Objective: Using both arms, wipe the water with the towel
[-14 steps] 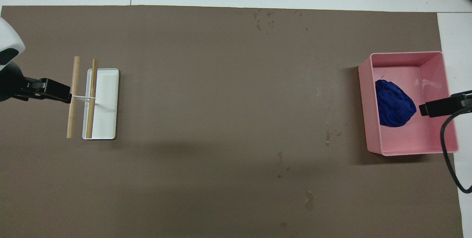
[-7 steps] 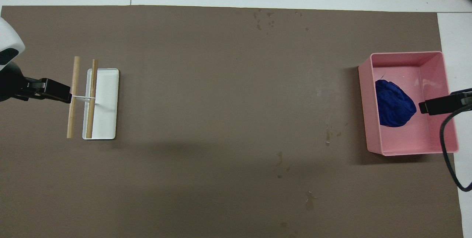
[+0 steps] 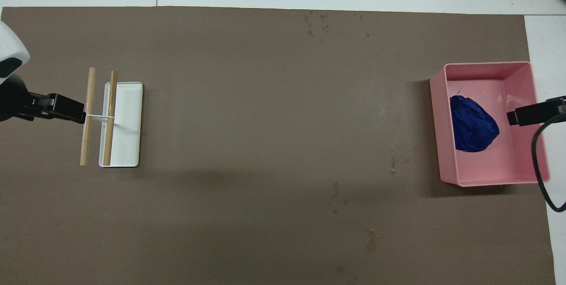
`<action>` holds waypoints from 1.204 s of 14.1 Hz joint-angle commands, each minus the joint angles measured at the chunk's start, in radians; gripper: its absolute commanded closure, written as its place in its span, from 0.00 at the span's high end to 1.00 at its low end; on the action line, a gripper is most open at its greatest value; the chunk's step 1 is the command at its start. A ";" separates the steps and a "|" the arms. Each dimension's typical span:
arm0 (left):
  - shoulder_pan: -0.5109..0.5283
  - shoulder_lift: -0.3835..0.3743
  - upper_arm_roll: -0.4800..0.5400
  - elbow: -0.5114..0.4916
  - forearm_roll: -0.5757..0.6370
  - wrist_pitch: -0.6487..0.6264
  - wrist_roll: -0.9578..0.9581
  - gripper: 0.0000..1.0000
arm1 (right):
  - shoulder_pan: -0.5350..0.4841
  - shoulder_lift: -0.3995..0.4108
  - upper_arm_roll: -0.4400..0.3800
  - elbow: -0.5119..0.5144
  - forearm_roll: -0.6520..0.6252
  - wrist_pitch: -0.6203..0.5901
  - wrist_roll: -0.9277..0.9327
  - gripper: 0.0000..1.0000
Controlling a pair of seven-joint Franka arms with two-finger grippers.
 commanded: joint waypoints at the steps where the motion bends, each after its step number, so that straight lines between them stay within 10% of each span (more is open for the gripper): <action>1: 0.006 -0.029 -0.001 -0.030 0.017 0.002 0.004 1.00 | 0.014 0.005 -0.011 0.019 0.009 -0.009 0.009 1.00; 6: 0.006 -0.029 -0.001 -0.030 0.017 0.000 0.004 1.00 | 0.163 0.002 -0.161 0.007 0.008 -0.006 0.001 1.00; 17: 0.006 -0.029 -0.001 -0.030 0.017 0.002 0.004 1.00 | 0.066 0.005 -0.080 -0.002 0.005 0.003 -0.033 1.00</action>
